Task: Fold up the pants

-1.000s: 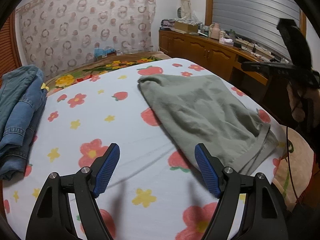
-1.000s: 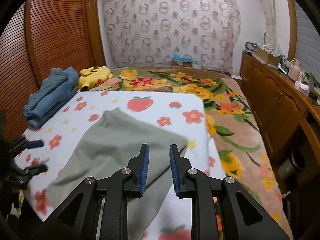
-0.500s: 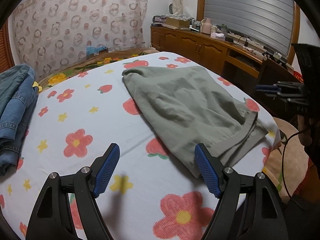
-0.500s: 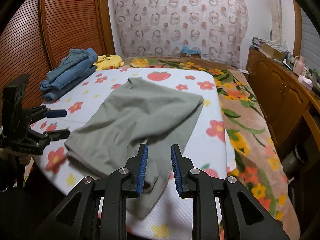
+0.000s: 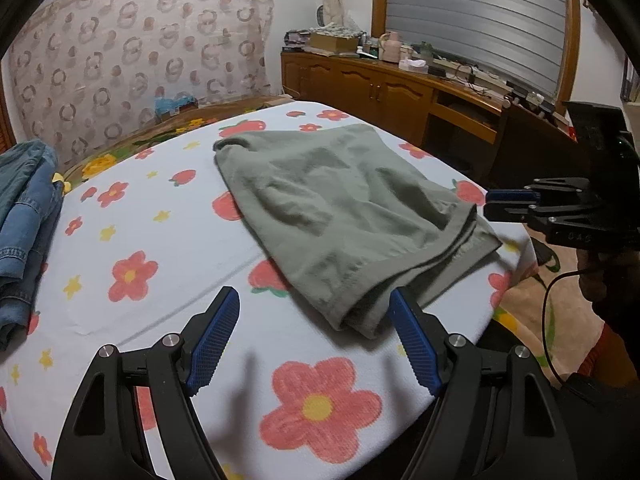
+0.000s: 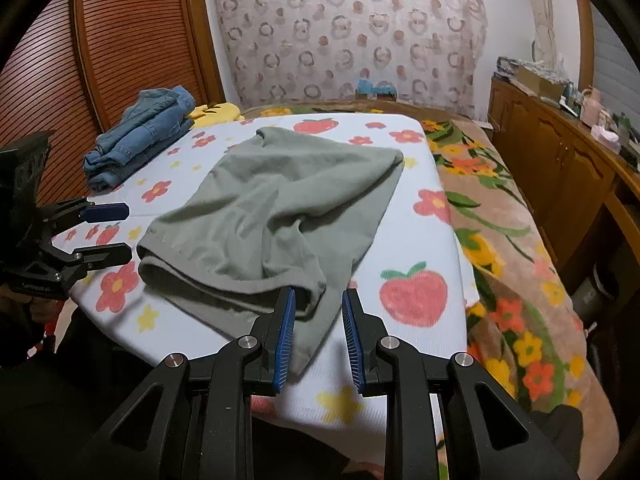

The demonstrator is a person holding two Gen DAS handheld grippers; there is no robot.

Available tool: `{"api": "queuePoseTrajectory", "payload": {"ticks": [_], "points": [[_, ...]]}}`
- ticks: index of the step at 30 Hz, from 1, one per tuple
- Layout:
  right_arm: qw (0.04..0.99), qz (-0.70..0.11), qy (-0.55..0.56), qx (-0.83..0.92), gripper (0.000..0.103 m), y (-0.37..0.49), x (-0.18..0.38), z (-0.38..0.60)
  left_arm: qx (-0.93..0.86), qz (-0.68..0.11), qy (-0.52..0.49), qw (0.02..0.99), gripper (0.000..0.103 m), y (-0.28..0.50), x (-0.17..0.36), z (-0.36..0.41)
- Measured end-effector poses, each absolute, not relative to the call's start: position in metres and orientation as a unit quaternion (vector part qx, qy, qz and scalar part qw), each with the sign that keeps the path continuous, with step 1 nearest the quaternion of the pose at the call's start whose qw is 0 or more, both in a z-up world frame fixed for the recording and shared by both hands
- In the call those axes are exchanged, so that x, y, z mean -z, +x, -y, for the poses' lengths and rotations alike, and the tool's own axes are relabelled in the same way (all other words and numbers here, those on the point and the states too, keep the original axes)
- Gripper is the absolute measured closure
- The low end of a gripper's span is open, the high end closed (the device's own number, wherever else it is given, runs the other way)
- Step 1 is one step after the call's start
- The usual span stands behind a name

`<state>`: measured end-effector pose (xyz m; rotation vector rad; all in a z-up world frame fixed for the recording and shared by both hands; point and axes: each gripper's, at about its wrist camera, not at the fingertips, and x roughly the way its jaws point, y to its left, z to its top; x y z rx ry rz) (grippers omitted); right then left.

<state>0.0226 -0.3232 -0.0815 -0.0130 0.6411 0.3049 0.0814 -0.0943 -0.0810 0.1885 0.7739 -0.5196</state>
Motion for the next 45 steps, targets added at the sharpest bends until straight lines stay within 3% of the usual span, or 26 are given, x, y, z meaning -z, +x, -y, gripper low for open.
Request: {"api": "queuePoseTrajectory", "payload": {"ticks": [13,19,25,45], "points": [[0.939,-0.312,-0.037,-0.141,0.078,0.036,0.087,0.312,0.246,-0.401,0.106,0.876,0.025,0.090,0.103,0.106],[0.939,-0.304,-0.040,-0.155,0.095,0.030,0.084,0.316,0.238,-0.395,0.102,0.881,0.025,0.091,0.102,0.102],[0.939,-0.297,-0.037,-0.170,0.099,0.023,0.079,0.317,0.237,-0.386,0.099,0.886,0.025,0.093,0.099,0.100],[0.929,-0.324,-0.048,-0.173,0.101,-0.009,0.084,0.316,0.227,-0.368,0.089,0.897,0.025,0.089,0.089,0.089]]}}
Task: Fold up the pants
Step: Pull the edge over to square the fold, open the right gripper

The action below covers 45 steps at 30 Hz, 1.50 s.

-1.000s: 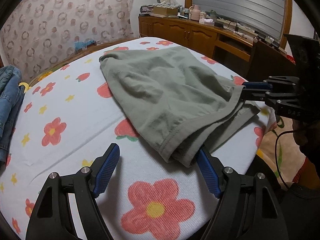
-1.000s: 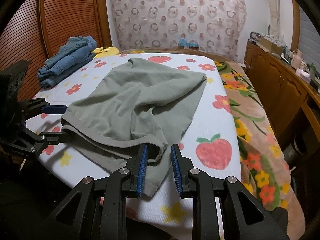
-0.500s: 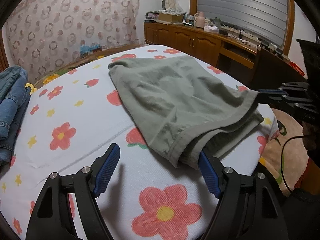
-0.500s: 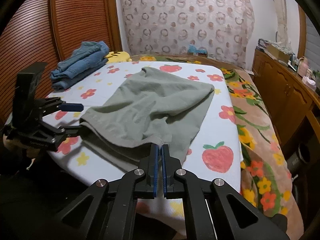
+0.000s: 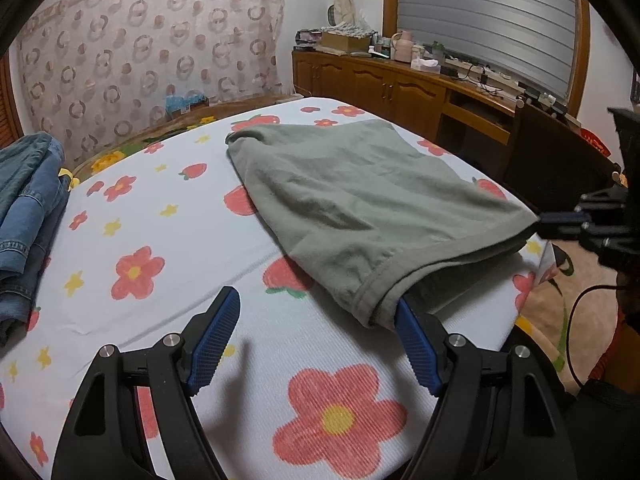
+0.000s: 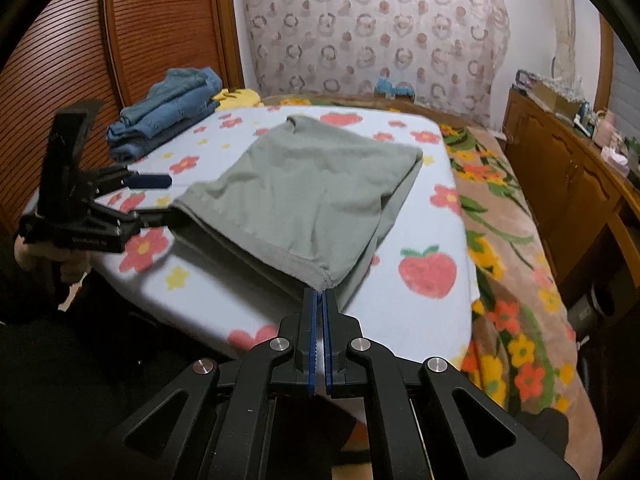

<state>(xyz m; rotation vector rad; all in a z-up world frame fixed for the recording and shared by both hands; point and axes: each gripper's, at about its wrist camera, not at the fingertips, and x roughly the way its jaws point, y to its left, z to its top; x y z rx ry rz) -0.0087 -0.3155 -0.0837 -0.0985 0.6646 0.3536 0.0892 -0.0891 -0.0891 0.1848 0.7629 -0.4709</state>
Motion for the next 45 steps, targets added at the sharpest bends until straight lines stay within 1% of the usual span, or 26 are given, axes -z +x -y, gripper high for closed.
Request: {"api": "queuePoseTrajectory", "payload": {"ticks": [7,16,20,25,26,31,34,36,37,38,40,42,43,45], "points": [[0.925,-0.335,-0.046,-0.173,0.101,-0.007,0.084,0.317,0.233,-0.357,0.082,0.901,0.025,0.082,0.076,0.084],[0.940,-0.301,-0.034,-0.156,0.101,-0.003,0.072,0.322,0.229,-0.343,0.075,0.908,0.025,0.089,0.067,0.082],[0.947,-0.285,-0.027,-0.148,0.096,0.007,0.072,0.321,0.224,-0.350,0.078,0.906,0.025,0.105,0.071,0.086],[0.949,-0.280,-0.014,-0.142,0.094,0.019,0.081,0.318,0.219,-0.358,0.082,0.904,0.025,0.116,0.078,0.090],[0.950,-0.280,-0.011,-0.140,0.092,0.021,0.084,0.317,0.219,-0.360,0.081,0.903,0.026,0.116,0.079,0.090],[0.948,-0.286,-0.010,-0.138,0.090,0.031,0.089,0.314,0.235,-0.375,0.082,0.893,0.040,0.110,0.089,0.094],[0.947,-0.290,-0.011,-0.140,0.089,0.037,0.091,0.315,0.244,-0.377,0.083,0.890,0.046,0.102,0.091,0.094],[0.946,-0.293,-0.012,-0.138,0.089,0.043,0.091,0.315,0.248,-0.379,0.084,0.888,0.048,0.097,0.092,0.094],[0.946,-0.295,-0.013,-0.135,0.087,0.046,0.092,0.316,0.250,-0.380,0.085,0.887,0.049,0.095,0.093,0.094],[0.945,-0.299,-0.014,-0.133,0.082,0.051,0.094,0.316,0.252,-0.382,0.086,0.885,0.050,0.093,0.095,0.094],[0.940,-0.315,-0.015,-0.129,0.075,0.060,0.098,0.316,0.255,-0.386,0.089,0.882,0.054,0.091,0.098,0.095],[0.939,-0.322,-0.017,-0.121,0.072,0.065,0.104,0.315,0.255,-0.392,0.092,0.879,0.055,0.091,0.103,0.096],[0.941,-0.316,-0.017,-0.122,0.067,0.064,0.104,0.315,0.255,-0.393,0.091,0.879,0.055,0.091,0.104,0.095],[0.942,-0.312,-0.019,-0.123,0.063,0.064,0.105,0.314,0.256,-0.393,0.087,0.879,0.055,0.089,0.104,0.094]]}}
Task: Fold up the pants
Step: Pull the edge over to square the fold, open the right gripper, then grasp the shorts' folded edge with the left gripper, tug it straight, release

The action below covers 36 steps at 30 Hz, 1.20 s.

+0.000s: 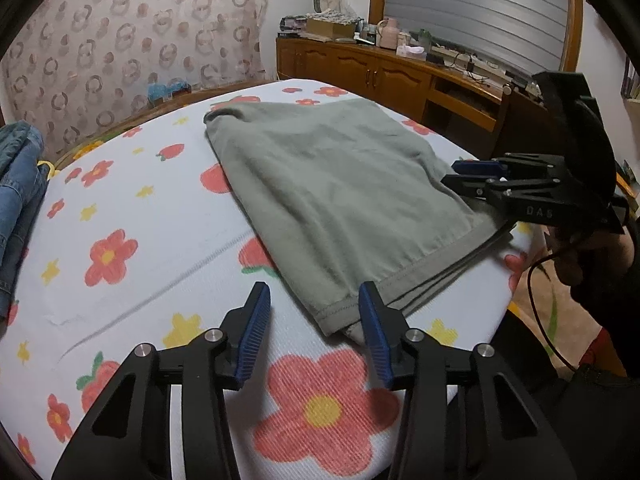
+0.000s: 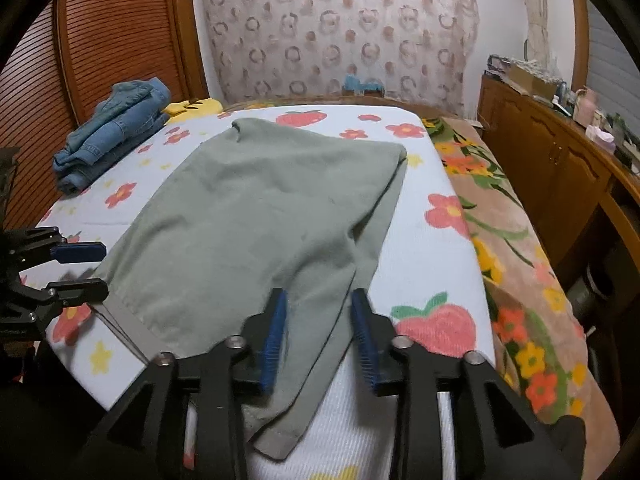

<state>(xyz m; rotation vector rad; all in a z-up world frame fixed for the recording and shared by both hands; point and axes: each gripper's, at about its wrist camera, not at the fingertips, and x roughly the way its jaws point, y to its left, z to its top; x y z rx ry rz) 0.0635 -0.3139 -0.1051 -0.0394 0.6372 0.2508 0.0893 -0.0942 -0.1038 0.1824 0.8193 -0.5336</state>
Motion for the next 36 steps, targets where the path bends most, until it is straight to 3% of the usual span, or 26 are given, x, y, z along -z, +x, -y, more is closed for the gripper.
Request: {"api": "queuePoseTrajectory", "payload": {"ticks": [5,14,19,28,33,36], "points": [[0.950,-0.292,-0.034,-0.108,0.050,0.059,0.111,0.308,0.258,-0.389,0.088,0.880,0.055,0.083,0.101,0.089],[0.955,-0.276,-0.028,-0.106,0.049,0.057,0.117,0.308,0.256,-0.396,0.100,0.876,0.058,0.073,0.107,0.080],[0.956,-0.273,-0.029,-0.107,0.049,0.053,0.118,0.311,0.253,-0.386,0.104,0.881,0.072,0.077,0.103,0.084],[0.958,-0.265,-0.027,-0.107,0.048,0.050,0.119,0.314,0.256,-0.382,0.110,0.881,0.072,0.082,0.102,0.092],[0.958,-0.265,-0.028,-0.107,0.048,0.050,0.119,0.314,0.270,-0.375,0.103,0.881,0.093,0.079,0.099,0.095],[0.958,-0.264,-0.028,-0.108,0.048,0.050,0.119,0.315,0.276,-0.369,0.102,0.882,0.099,0.073,0.096,0.094]]}}
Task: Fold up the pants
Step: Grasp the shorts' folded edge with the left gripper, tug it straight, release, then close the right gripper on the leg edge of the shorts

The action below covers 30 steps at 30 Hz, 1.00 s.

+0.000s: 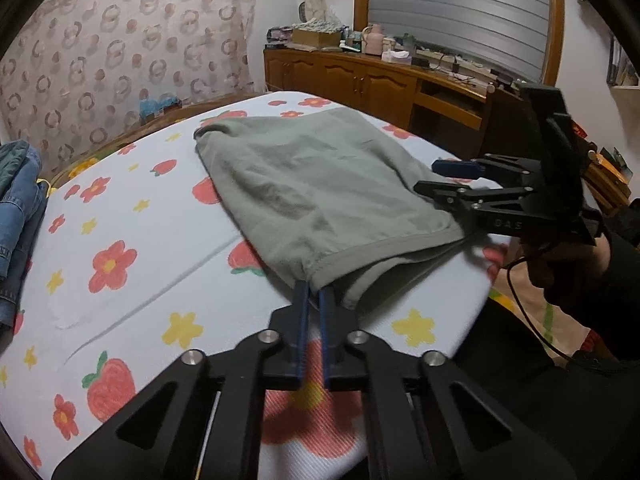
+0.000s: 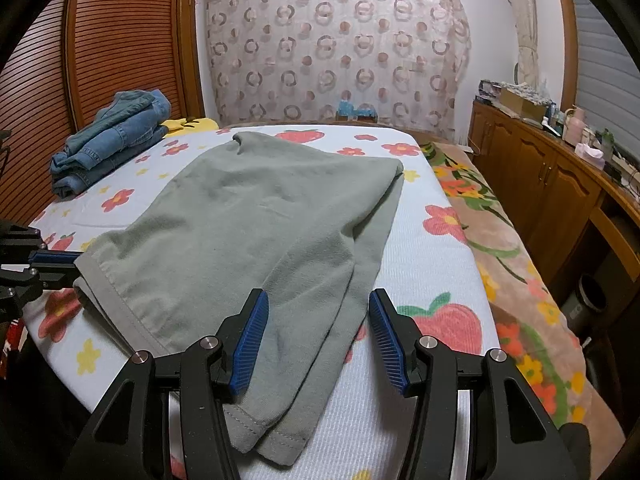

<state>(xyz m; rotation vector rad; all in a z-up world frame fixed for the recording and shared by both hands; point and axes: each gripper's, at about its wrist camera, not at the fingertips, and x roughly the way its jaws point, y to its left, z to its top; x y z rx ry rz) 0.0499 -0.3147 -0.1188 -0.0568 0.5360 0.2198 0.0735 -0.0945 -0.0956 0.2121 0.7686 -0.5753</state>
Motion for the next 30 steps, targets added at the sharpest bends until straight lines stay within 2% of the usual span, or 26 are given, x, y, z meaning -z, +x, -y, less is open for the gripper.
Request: {"api": "queuePoseTrajectory", "payload": {"ticks": [9,23,26,30], "points": [[0.958,-0.262,-0.029,-0.111,0.048,0.052,0.119,0.317,0.281,-0.357,0.095,0.886,0.101,0.058,0.084,0.089],[0.953,-0.279,-0.028,-0.114,0.048,0.055,0.114,0.320,0.266,-0.382,0.095,0.880,0.100,0.058,0.097,0.086],[0.952,-0.287,-0.019,-0.108,0.048,0.053,0.112,0.325,0.255,-0.381,0.099,0.883,0.085,0.061,0.097,0.084],[0.952,-0.286,-0.015,-0.104,0.048,0.044,0.109,0.330,0.241,-0.373,0.098,0.891,0.059,0.064,0.093,0.080]]}}
